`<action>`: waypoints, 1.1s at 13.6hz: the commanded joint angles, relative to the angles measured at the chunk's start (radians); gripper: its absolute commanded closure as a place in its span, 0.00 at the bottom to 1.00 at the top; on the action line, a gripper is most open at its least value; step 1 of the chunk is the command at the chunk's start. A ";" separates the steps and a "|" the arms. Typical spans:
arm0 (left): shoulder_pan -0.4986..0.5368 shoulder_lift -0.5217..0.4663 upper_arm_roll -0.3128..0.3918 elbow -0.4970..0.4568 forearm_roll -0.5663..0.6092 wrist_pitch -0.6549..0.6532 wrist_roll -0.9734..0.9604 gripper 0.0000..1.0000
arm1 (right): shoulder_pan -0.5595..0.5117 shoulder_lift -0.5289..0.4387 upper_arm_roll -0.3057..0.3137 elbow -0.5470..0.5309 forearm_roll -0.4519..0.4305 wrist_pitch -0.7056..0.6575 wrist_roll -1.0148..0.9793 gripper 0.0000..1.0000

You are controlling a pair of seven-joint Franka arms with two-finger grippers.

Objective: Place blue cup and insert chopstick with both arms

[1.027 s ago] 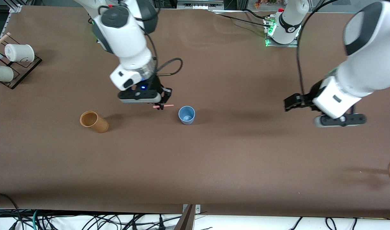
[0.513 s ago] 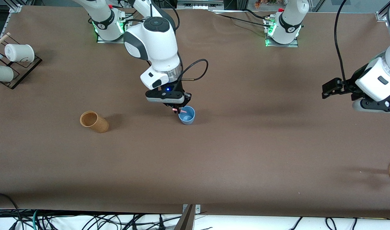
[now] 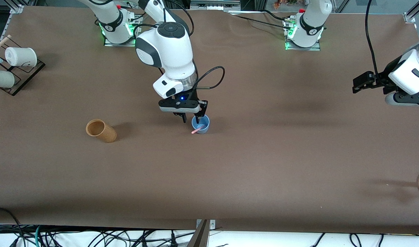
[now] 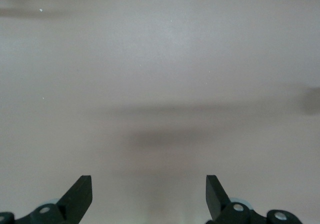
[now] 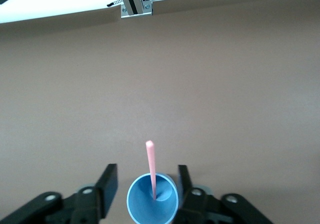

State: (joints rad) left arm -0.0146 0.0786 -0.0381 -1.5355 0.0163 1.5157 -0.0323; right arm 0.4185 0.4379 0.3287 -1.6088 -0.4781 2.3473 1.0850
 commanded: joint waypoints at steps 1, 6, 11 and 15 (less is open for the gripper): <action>0.007 -0.068 -0.005 -0.094 0.013 0.046 0.020 0.00 | -0.003 -0.027 -0.019 0.013 -0.011 -0.010 -0.007 0.00; 0.004 -0.048 -0.011 -0.075 0.013 0.040 0.020 0.00 | -0.014 -0.110 -0.083 0.079 0.160 -0.300 -0.296 0.01; 0.001 -0.045 -0.013 -0.075 0.014 0.038 0.019 0.00 | -0.113 -0.177 -0.198 0.175 0.464 -0.548 -0.730 0.00; -0.002 -0.042 -0.014 -0.074 0.014 0.038 0.019 0.00 | -0.318 -0.344 -0.208 -0.049 0.596 -0.634 -0.971 0.00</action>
State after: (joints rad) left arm -0.0152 0.0483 -0.0497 -1.5951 0.0163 1.5398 -0.0322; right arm 0.1854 0.2124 0.1149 -1.4883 0.0404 1.7077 0.2123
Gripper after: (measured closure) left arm 0.000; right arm 0.000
